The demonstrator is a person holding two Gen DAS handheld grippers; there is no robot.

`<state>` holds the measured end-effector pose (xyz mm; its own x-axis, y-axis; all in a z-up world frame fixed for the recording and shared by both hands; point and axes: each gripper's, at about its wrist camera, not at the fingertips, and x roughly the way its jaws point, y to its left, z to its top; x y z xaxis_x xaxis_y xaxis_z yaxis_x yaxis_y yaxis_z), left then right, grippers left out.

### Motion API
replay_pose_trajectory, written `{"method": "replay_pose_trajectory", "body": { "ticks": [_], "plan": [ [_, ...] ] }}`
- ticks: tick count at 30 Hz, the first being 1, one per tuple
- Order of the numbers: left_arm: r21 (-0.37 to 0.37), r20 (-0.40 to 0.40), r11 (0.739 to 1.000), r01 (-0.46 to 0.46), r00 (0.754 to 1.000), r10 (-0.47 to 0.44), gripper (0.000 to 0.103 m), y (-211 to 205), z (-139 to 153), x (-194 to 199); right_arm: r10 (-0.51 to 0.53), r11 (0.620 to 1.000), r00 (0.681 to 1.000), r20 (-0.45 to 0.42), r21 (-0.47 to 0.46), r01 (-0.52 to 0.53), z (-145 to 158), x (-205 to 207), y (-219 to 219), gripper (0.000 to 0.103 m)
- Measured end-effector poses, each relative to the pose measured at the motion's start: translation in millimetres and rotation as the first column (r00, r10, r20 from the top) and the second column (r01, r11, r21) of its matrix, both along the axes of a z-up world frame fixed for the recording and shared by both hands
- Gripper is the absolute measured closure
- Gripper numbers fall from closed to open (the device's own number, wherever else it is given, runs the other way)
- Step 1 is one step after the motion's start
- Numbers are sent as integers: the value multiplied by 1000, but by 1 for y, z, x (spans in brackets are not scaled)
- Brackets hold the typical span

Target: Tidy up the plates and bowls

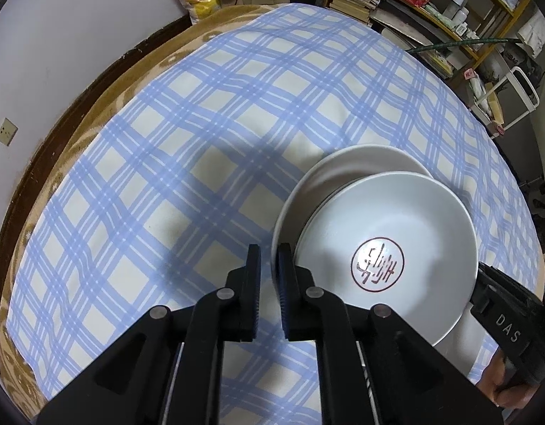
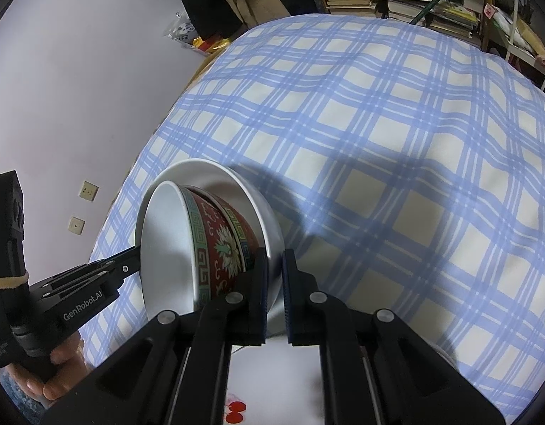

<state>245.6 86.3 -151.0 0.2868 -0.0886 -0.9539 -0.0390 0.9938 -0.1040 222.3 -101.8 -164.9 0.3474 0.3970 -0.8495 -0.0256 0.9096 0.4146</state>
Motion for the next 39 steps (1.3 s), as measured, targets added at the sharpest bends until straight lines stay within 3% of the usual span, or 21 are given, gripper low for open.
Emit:
{"method": "replay_pose_trajectory", "body": {
  "ticks": [5,16,20,25,29,32,39],
  "plan": [
    [-13,-11,1000,24,1000,-24,100,-2,-2,2,-7,1000,1000,7,-11,7,1,-1,1,92],
    [-57,-18,998,-18,1000,17,100,4,-6,4,-9,999,1000,-14,-47,8,6,6,9,92],
    [-11,3,1000,7,1000,-7,97,0,-6,2,-6,999,1000,-15,-51,5,6,6,9,92],
    [-34,-14,998,-46,999,46,91,7,-5,3,-5,999,1000,-27,-50,4,6,7,9,92],
    [-70,5,996,-50,999,50,101,8,-5,1,-2,999,1000,-30,-50,1,5,8,9,92],
    [-40,-10,999,-13,1000,12,101,2,-4,5,-3,998,1000,-29,-56,2,7,9,11,92],
    [-91,-27,995,-45,999,42,101,12,-7,10,17,995,997,-74,-98,-25,10,16,18,92]
  ]
}}
